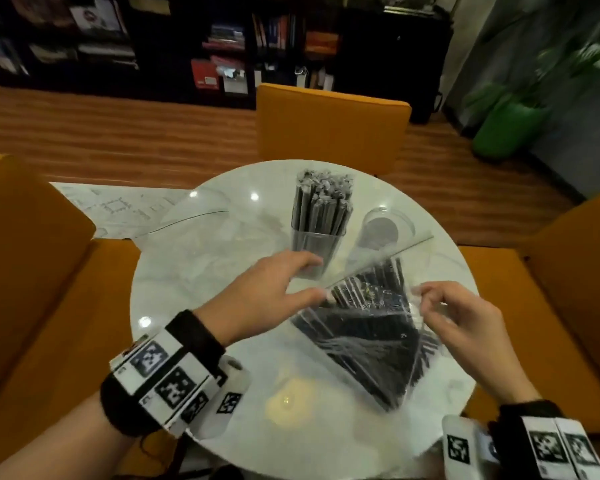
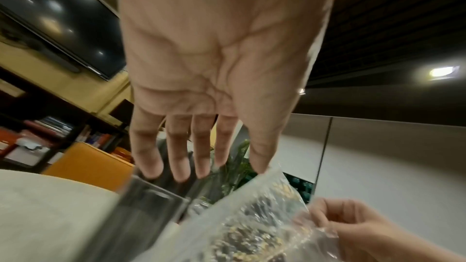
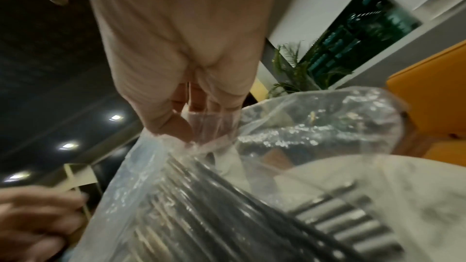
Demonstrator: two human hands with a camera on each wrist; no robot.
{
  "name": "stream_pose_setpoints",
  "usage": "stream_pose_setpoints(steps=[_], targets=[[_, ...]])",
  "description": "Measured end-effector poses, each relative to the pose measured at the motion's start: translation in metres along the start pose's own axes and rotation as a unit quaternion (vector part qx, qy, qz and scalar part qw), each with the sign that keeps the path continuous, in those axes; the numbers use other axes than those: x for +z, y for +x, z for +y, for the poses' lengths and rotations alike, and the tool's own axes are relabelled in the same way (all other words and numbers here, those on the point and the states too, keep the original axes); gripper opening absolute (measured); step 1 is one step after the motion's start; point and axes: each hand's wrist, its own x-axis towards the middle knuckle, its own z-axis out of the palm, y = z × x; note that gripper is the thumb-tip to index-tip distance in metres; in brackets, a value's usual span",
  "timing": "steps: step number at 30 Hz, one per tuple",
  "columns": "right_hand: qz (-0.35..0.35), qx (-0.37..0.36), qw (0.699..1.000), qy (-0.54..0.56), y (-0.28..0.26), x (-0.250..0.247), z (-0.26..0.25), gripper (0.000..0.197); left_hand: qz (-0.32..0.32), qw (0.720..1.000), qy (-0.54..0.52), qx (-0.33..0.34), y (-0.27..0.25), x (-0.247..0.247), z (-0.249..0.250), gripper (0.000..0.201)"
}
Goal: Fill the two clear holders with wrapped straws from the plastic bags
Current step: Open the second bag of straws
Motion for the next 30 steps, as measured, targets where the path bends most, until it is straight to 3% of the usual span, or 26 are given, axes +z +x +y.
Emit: stream_pose_setpoints(steps=[2,5,8,11,13,15,17,21,25,30], targets=[[-0.021,-0.048,0.999,0.004,-0.005,-0.022,0.001,0.029,0.014,0.999,0.025,0.037,0.014,0.021,0.038,0.054],[-0.037,-0.077,0.996,0.025,-0.011,-0.049,0.009,0.019,0.018,0.998,-0.022,0.06,0.026,0.047,0.075,0.013],[-0.03,-0.079,0.996,-0.032,-0.018,-0.068,0.022,0.02,0.028,0.996,-0.08,0.04,0.02,0.067,0.094,0.026],[0.044,-0.102,0.991,-0.07,-0.026,-0.079,0.017,0.018,0.057,0.98,-0.189,0.003,0.005,0.078,0.106,0.017],[0.084,-0.09,0.992,-0.015,-0.031,-0.08,0.002,0.012,0.102,0.966,-0.235,-0.018,-0.003,0.083,0.117,0.01],[0.038,-0.032,0.995,0.086,-0.033,-0.072,-0.022,0.012,0.146,0.959,-0.244,-0.012,-0.007,0.089,0.132,0.012],[-0.021,-0.007,0.992,0.124,-0.035,-0.058,-0.04,0.017,0.148,0.957,-0.25,0.012,-0.008,0.094,0.146,0.015],[0.025,-0.06,0.989,0.131,-0.031,-0.049,-0.052,0.002,0.122,0.947,-0.297,0.018,-0.012,0.084,0.152,0.025],[0.01,-0.045,0.977,0.206,-0.026,-0.052,-0.051,0.012,0.116,0.915,-0.386,-0.011,-0.018,0.059,0.143,0.038],[-0.027,-0.043,0.982,0.18,-0.031,-0.033,-0.059,0.014,0.165,0.94,-0.298,0.01,-0.018,0.049,0.14,0.021]])
